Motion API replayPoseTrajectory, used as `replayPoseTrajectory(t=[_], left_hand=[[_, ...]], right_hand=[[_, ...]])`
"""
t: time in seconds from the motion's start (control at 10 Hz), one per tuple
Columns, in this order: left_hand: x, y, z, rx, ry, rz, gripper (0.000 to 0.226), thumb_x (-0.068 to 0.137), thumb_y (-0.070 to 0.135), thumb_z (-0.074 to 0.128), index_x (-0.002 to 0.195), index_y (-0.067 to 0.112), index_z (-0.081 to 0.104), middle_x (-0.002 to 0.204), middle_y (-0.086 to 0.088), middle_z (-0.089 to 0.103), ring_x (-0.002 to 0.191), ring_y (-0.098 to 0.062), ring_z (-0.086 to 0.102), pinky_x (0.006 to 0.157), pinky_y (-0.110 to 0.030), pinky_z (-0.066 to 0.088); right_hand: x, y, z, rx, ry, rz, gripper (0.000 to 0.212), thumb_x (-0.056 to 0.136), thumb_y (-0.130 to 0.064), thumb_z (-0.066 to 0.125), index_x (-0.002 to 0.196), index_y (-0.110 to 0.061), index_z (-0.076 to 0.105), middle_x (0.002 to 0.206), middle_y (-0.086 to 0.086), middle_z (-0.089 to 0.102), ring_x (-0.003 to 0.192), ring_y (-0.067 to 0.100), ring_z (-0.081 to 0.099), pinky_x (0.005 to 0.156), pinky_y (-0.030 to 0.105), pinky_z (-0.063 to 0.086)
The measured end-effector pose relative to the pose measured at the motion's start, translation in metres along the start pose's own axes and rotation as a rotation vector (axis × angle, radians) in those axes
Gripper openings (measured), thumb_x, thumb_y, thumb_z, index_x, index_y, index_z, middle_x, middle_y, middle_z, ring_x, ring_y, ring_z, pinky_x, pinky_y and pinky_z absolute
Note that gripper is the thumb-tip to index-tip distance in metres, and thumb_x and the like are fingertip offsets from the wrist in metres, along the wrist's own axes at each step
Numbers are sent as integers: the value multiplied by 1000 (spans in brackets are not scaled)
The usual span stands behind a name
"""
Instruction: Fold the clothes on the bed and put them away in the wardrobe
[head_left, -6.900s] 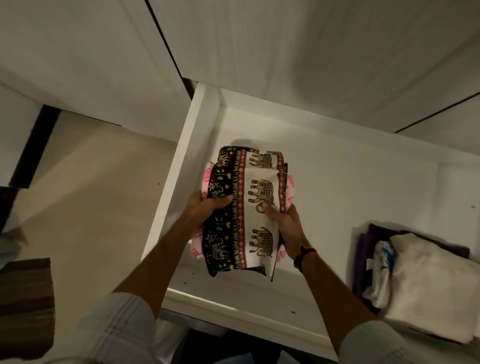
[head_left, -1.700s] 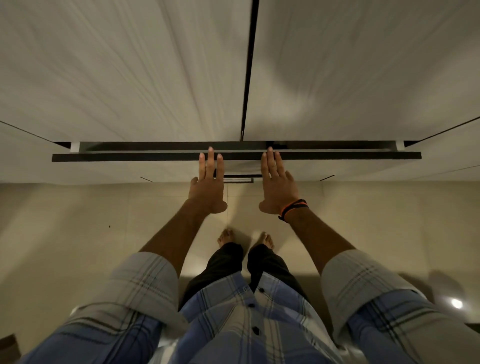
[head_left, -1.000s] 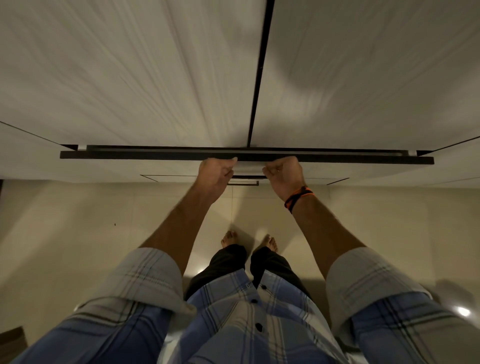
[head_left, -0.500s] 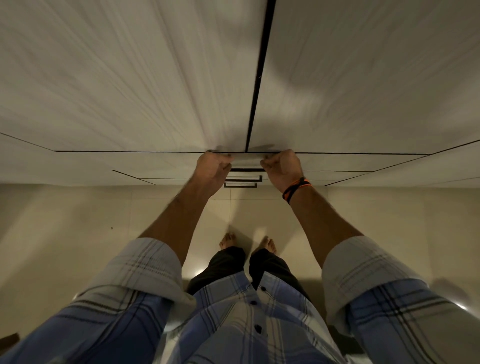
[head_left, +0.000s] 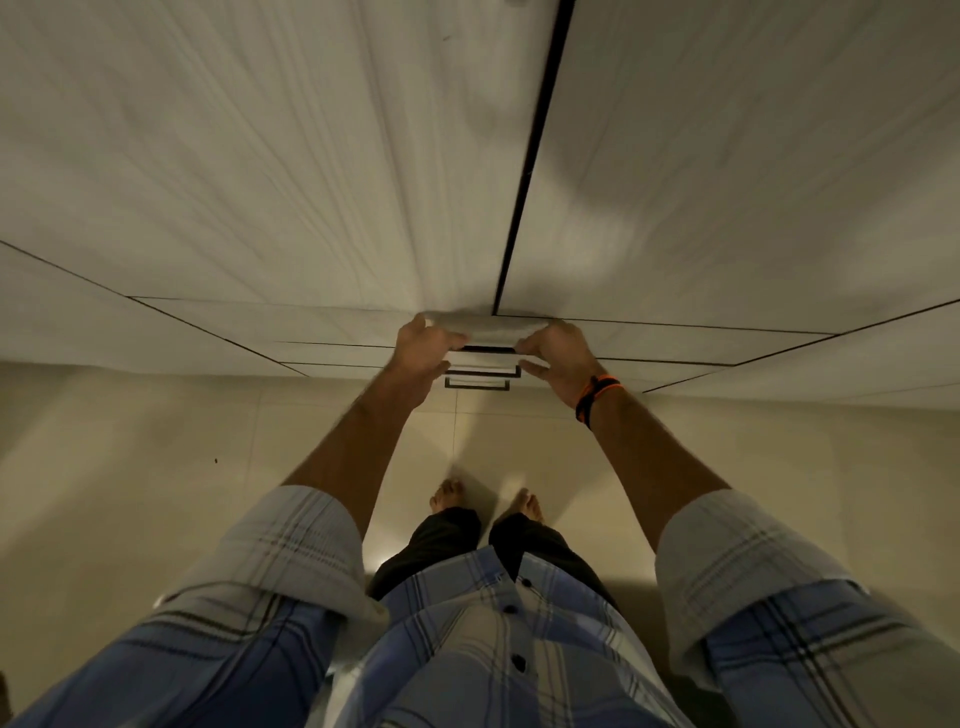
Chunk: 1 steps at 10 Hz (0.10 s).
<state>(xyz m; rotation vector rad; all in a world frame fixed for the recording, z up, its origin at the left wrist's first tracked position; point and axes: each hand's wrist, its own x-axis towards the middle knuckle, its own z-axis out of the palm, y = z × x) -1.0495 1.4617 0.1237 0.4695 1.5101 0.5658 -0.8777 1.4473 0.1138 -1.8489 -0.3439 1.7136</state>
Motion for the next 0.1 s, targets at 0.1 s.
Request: replayPoseTrajectory(t=[0.1], left_hand=[[-7,-7,2,111,23,8,76,84,5,72,148,4,30,142,-8,45,128,-25,47,101,-35,41]], right_hand=[[-8,5,1,-193,-7,-28,83,83,4,68,152,-4,23,137,8,46,127,28,50,101,39,49]])
